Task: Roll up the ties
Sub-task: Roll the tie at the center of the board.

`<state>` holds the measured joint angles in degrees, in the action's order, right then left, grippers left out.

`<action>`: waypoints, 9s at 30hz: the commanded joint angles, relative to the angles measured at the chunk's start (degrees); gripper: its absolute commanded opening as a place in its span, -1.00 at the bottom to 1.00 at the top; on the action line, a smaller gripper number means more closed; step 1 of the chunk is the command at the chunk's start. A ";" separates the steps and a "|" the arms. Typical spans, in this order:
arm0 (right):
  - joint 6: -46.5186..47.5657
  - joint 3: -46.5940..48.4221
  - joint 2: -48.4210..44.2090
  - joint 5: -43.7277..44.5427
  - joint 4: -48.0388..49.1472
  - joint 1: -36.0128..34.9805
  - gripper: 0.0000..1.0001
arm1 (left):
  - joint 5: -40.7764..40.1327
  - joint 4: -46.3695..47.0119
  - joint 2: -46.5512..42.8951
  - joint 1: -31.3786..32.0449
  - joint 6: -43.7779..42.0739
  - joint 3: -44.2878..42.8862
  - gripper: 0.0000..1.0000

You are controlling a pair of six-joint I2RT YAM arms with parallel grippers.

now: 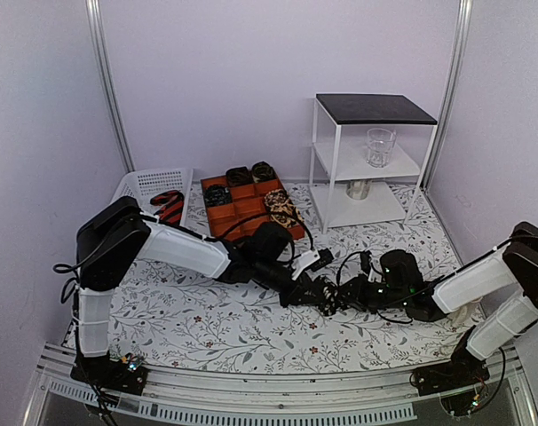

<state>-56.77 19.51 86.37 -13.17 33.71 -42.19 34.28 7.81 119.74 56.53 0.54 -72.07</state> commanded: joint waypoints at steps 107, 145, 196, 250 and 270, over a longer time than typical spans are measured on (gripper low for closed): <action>-3.64 11.06 4.26 0.85 -12.14 -7.23 -0.39 | -6.26 13.07 -6.12 3.27 -8.55 17.87 -0.23; -6.10 8.60 3.19 -4.31 -12.57 -10.00 -0.45 | -8.87 11.35 -9.58 5.36 -2.04 21.11 0.65; -4.77 12.51 -1.23 7.23 -27.32 -8.38 -0.80 | -9.81 6.90 -10.71 3.15 -11.79 21.89 0.36; -9.38 11.81 3.57 -1.59 -18.86 -15.02 -0.49 | -15.68 26.68 -24.93 4.34 26.09 45.96 -0.83; -8.65 10.56 1.67 0.53 -19.36 -15.40 -0.54 | -15.14 21.96 -14.19 9.43 17.75 36.48 -1.00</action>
<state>-65.98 31.35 90.17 -13.93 15.84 -57.01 21.26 32.05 104.66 64.84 20.62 -34.59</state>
